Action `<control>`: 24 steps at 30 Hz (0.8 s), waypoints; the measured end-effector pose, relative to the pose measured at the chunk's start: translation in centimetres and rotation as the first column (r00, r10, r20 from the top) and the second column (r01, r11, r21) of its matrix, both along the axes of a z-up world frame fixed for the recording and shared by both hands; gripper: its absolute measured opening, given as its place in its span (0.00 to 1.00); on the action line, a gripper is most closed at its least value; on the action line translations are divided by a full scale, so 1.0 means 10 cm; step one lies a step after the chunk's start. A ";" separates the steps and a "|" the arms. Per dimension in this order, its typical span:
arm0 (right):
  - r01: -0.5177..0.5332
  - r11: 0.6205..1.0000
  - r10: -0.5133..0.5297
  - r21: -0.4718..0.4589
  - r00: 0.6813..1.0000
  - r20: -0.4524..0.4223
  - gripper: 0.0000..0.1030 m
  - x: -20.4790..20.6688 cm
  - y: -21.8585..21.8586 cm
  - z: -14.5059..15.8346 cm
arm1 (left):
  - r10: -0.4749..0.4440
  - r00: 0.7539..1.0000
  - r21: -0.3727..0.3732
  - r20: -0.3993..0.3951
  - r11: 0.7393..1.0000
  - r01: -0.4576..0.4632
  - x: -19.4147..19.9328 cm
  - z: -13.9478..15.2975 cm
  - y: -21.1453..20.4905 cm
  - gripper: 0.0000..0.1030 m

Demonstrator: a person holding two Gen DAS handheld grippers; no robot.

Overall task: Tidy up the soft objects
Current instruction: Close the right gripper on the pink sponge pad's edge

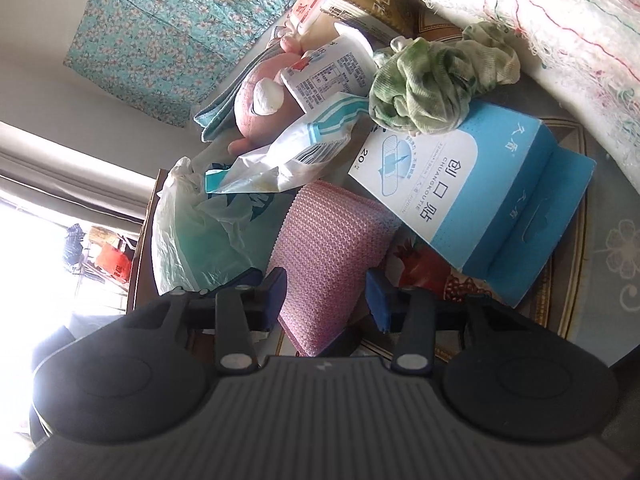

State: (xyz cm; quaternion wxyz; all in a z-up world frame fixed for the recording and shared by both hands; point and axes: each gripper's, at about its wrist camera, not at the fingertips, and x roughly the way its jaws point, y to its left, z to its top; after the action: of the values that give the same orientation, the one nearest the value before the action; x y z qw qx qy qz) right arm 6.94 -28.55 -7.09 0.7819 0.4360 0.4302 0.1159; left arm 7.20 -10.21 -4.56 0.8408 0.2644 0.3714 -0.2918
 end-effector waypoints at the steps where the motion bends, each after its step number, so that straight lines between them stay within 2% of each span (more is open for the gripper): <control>1: -0.002 1.000 0.002 -0.004 1.000 -0.002 0.41 -0.01 0.00 -0.01 | 0.003 1.000 -0.010 -0.010 1.000 -0.003 0.02 0.00 0.00 0.94; 7: -0.006 1.000 0.006 0.004 1.000 -0.017 0.38 0.03 0.04 -0.08 | 0.041 0.992 -0.048 -0.118 0.998 -0.047 0.13 -0.01 0.01 0.95; 12: -0.022 1.000 0.023 0.012 1.000 -0.018 0.36 0.00 -0.01 -0.09 | 0.035 0.974 -0.084 -0.224 0.995 -0.055 0.03 -0.04 0.03 0.95; 17: -0.064 0.998 0.064 -0.008 0.998 -0.014 0.36 -0.08 -0.06 -0.06 | 0.025 0.972 -0.108 -0.235 0.993 -0.051 -0.22 -0.02 0.04 0.96; 24: -0.187 0.979 0.188 -0.085 0.982 0.009 0.36 -0.10 -0.06 0.04 | 0.024 0.975 -0.149 -0.220 0.987 -0.058 -0.54 -0.02 0.06 0.96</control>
State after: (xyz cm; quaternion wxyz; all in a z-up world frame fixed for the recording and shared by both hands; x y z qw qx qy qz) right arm 5.92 -29.20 -6.65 0.7887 0.3593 0.4672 0.1749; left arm 1.75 -9.61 -4.72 0.8190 0.1572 0.4426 -0.3295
